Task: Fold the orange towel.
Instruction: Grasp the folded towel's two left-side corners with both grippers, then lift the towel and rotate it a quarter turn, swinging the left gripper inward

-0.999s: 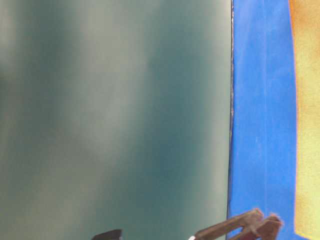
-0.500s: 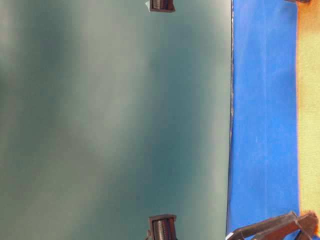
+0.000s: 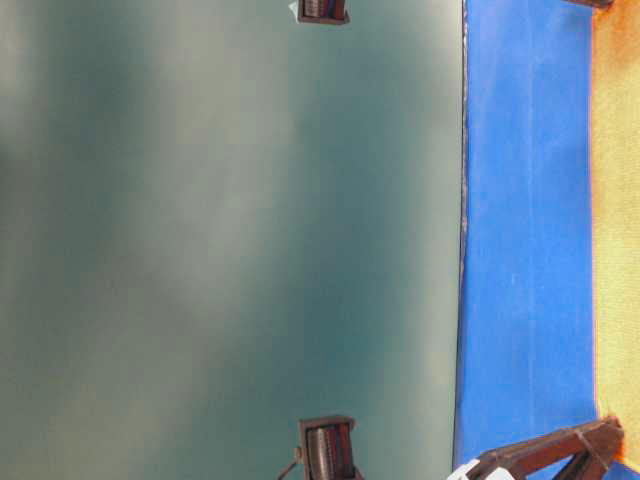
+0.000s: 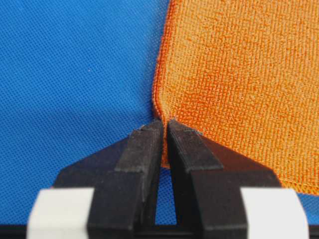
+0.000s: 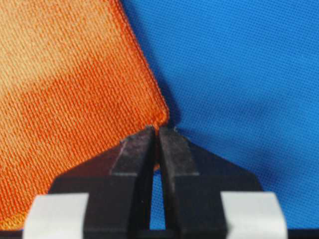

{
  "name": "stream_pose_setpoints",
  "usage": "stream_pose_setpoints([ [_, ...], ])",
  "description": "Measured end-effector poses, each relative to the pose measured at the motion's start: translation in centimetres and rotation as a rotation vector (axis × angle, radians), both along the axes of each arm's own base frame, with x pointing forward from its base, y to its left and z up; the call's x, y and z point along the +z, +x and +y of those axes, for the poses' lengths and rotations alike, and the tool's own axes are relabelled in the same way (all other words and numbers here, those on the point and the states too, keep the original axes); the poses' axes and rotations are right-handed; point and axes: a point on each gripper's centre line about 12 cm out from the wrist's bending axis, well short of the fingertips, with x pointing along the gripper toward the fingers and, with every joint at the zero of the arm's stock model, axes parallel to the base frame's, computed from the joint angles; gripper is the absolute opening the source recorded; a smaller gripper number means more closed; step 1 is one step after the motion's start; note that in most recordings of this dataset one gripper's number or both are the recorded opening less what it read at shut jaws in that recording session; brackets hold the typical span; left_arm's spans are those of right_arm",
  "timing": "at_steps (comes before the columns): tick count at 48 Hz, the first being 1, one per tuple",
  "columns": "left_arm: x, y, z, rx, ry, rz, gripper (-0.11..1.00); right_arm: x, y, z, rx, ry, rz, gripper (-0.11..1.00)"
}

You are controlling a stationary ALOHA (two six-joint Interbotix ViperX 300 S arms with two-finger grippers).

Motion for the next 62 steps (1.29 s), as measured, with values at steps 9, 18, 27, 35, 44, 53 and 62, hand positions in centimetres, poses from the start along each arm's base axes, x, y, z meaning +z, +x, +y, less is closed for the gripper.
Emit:
stream_pose_setpoints([
  [9,0.3,0.3,0.1,0.001,-0.004,0.019,0.03,0.0,0.0,0.0,-0.002,0.002,0.0,0.03],
  [18,1.3,0.1,0.5,0.015,-0.012,0.043,0.03,1.2,0.1,-0.1,-0.008,-0.006,-0.021,0.03],
  [27,6.0,0.0,0.5,0.015,-0.004,-0.012,0.03,5.0,-0.2,-0.3,-0.02,-0.037,-0.052,0.03],
  [35,9.9,-0.7,0.4,0.014,0.011,-0.093,0.03,8.6,-1.0,-0.3,-0.031,-0.064,-0.113,0.03],
  [44,11.9,-1.2,0.3,0.015,0.021,-0.149,0.03,11.5,-1.9,-0.1,-0.035,-0.088,-0.207,0.03],
  [53,12.4,-1.3,0.2,0.015,0.024,-0.167,0.03,12.0,-2.2,0.0,-0.035,-0.093,-0.226,0.03],
  [62,12.5,-1.0,-0.2,0.003,0.02,-0.174,0.03,11.8,-2.0,-0.1,-0.032,-0.096,-0.219,0.03],
])
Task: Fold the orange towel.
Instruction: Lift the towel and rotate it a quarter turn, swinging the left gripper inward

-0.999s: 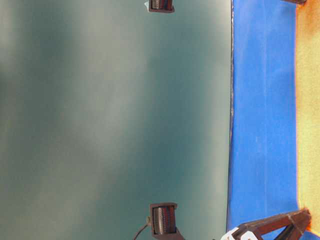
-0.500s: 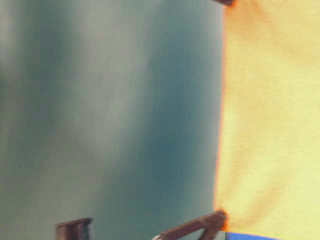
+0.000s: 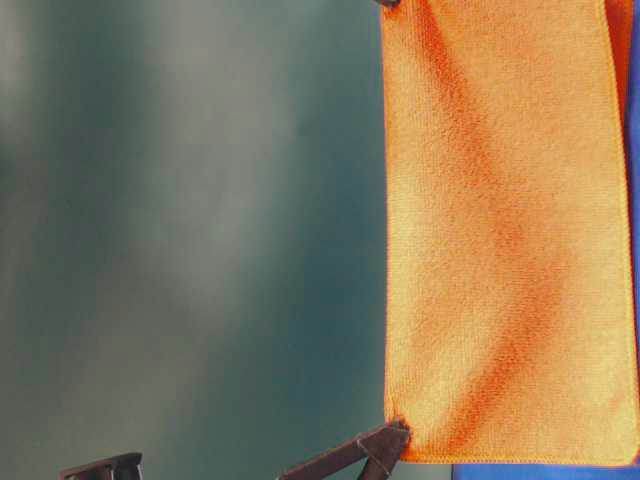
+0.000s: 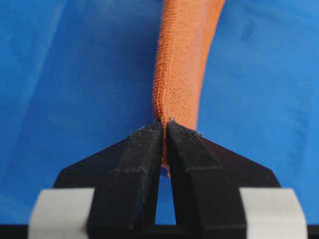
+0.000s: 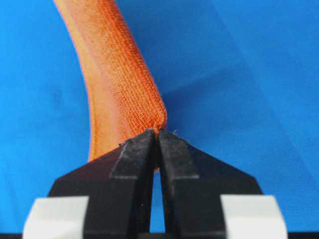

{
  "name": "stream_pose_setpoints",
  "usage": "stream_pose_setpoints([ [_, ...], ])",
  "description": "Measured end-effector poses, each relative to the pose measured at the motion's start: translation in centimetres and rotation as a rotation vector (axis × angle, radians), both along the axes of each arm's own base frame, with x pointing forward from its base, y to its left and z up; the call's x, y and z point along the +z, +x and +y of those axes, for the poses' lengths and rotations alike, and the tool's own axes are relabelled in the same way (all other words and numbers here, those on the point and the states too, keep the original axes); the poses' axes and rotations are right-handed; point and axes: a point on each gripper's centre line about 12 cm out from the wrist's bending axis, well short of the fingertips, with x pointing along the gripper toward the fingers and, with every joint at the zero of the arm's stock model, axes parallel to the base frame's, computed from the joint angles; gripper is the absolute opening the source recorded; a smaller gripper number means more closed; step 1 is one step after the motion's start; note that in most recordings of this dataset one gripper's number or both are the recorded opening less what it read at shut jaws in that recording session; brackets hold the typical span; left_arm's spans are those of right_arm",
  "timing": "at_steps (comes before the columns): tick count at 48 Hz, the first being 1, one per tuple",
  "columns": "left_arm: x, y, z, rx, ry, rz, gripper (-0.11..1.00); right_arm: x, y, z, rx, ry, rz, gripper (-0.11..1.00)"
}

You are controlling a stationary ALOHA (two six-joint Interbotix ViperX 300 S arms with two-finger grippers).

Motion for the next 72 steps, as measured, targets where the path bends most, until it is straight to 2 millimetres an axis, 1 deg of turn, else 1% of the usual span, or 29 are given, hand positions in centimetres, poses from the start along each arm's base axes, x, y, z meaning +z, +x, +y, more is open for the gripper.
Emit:
stream_pose_setpoints([
  [4,0.3,0.6,-0.8,-0.03,0.005,-0.026,0.03,-0.3,0.2,-0.4,-0.005,-0.008,0.009,0.03],
  [9,0.7,1.7,-2.5,-0.088,0.013,-0.072,0.03,-0.5,0.5,-1.7,-0.035,-0.024,0.017,0.03],
  [16,1.3,3.3,-4.8,-0.16,0.019,-0.135,0.03,-0.6,1.2,-4.6,-0.098,-0.058,0.03,0.03],
  [22,1.5,4.7,-6.3,-0.205,0.02,-0.163,0.03,-0.6,2.1,-6.9,-0.131,-0.089,0.041,0.03],
  [30,1.8,7.4,-7.5,-0.24,0.033,-0.209,0.03,-0.1,4.5,-10.1,-0.149,-0.139,0.048,0.03],
  [40,1.7,11.2,-8.4,-0.308,0.111,-0.245,0.03,0.6,8.2,-12.6,-0.131,-0.191,0.044,0.03],
  [47,1.8,13.5,-8.4,-0.344,0.169,-0.256,0.03,1.0,10.2,-13.6,-0.122,-0.211,0.033,0.03],
  [51,1.6,14.3,-8.5,-0.351,0.181,-0.256,0.03,1.3,11.0,-13.9,-0.116,-0.22,0.023,0.03],
  [55,1.5,14.8,-8.5,-0.354,0.185,-0.258,0.03,1.4,11.2,-14.0,-0.115,-0.222,0.02,0.03],
  [64,1.0,14.9,-8.5,-0.356,0.185,-0.247,0.03,1.5,11.2,-14.0,-0.113,-0.228,0.023,0.03],
  [72,1.2,15.6,-8.6,-0.355,0.192,-0.274,0.03,1.3,10.9,-13.8,-0.114,-0.223,0.03,0.03],
])
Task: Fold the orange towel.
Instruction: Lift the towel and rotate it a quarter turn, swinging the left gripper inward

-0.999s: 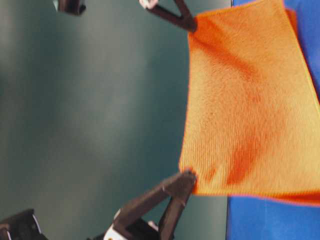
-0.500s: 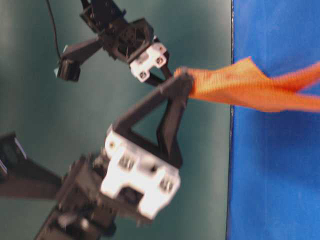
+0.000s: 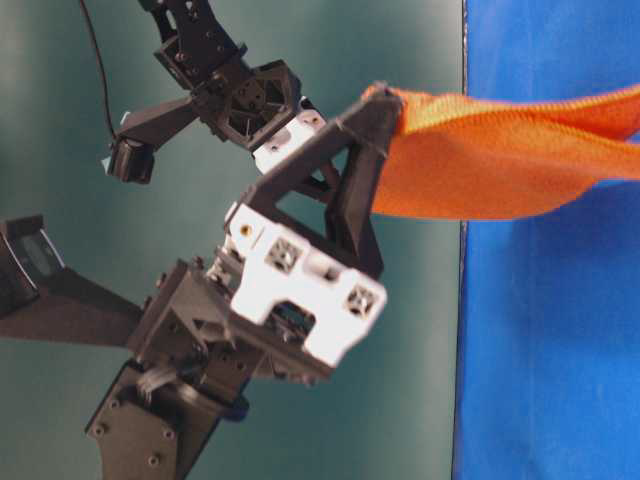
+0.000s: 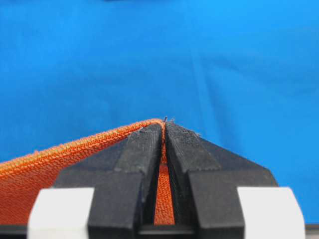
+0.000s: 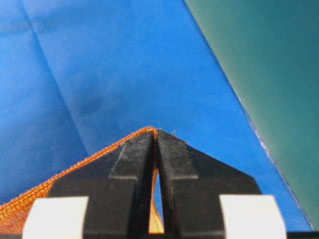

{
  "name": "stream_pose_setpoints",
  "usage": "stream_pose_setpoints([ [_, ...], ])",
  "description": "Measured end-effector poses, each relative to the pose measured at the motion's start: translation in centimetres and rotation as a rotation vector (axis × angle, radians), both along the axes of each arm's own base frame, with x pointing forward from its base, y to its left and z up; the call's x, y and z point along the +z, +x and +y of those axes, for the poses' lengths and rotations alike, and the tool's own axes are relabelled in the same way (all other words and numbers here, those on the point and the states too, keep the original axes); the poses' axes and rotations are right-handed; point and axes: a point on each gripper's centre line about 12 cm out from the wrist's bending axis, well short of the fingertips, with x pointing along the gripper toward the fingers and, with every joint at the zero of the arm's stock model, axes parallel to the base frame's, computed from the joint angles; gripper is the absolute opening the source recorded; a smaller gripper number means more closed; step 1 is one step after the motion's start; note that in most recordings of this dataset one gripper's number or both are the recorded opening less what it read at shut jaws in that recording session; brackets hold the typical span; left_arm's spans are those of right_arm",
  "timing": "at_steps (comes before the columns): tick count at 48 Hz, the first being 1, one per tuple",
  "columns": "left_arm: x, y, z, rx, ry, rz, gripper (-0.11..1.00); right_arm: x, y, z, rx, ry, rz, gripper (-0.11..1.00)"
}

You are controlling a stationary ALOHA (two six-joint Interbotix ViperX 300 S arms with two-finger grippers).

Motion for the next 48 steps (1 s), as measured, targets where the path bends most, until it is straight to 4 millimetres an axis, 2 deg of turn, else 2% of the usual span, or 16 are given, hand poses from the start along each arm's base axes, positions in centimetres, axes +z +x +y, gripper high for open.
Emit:
stream_pose_setpoints([
  [9,0.2,2.3,-0.1,-0.016,0.036,-0.062,0.03,0.3,-2.2,0.9,-0.007,0.0,0.001,0.03],
  [18,-0.3,5.7,-0.5,-0.029,0.062,-0.096,0.03,0.9,-5.8,1.7,-0.05,0.003,0.004,0.03],
  [27,-0.4,7.9,-0.9,-0.038,0.075,-0.123,0.03,1.0,-8.3,2.5,-0.07,0.002,0.008,0.03],
  [38,-0.5,8.3,-1.2,-0.043,0.073,-0.127,0.03,0.7,-8.8,2.7,-0.077,0.009,0.023,0.03],
  [48,-3.0,6.4,-1.2,-0.023,0.018,-0.057,0.03,-1.2,-7.1,2.1,-0.058,0.033,0.055,0.03],
])
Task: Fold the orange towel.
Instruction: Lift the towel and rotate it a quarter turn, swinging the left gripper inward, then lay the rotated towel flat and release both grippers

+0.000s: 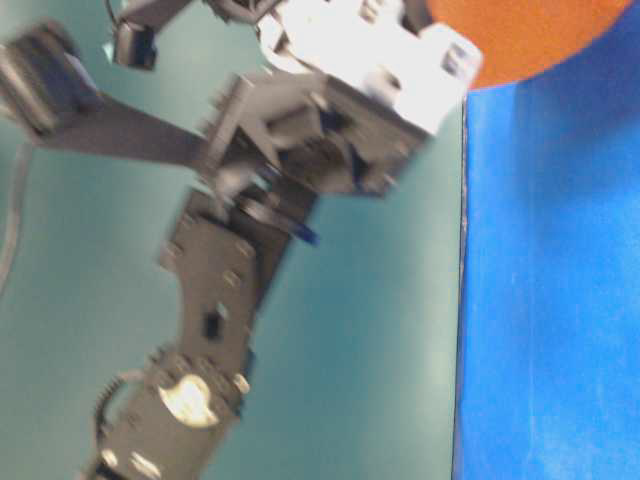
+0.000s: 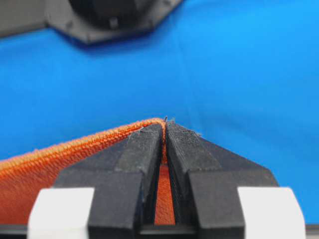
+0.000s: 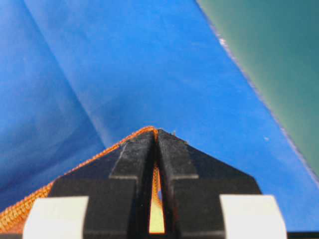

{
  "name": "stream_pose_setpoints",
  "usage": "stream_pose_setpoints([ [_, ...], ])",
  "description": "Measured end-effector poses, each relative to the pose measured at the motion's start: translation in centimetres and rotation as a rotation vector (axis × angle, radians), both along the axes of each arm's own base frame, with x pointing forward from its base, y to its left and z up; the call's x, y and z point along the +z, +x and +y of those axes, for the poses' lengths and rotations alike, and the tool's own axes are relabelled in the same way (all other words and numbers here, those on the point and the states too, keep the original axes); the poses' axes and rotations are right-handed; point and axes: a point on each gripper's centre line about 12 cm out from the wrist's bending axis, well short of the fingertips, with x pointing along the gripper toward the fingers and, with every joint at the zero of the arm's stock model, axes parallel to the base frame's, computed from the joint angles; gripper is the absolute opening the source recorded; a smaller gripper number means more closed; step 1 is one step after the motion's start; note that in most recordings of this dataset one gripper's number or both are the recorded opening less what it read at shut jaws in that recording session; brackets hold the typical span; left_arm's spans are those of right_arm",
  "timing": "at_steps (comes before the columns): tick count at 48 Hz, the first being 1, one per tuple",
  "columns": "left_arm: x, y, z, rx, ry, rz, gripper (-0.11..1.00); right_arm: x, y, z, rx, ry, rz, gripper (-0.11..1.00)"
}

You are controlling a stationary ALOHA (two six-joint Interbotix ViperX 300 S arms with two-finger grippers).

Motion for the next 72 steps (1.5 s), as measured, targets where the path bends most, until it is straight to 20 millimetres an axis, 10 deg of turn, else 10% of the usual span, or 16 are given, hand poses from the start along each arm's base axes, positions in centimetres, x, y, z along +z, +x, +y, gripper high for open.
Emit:
stream_pose_setpoints([
  [27,-4.1,-10.6,-0.9,0.027,-0.135,0.081,0.03,-3.4,10.0,-0.1,0.142,0.018,-0.001,0.03],
  [55,-4.9,-10.4,-0.5,0.039,-0.135,0.097,0.04,-3.2,10.4,0.0,0.159,0.006,-0.024,0.03],
  [66,-4.9,-10.3,-0.5,0.038,-0.134,0.1,0.57,-3.7,9.9,-0.3,0.156,0.006,-0.012,0.57],
  [72,-5.1,-10.5,-0.5,0.042,-0.132,0.129,0.72,-3.9,9.8,-0.1,0.16,0.005,-0.005,0.55],
])
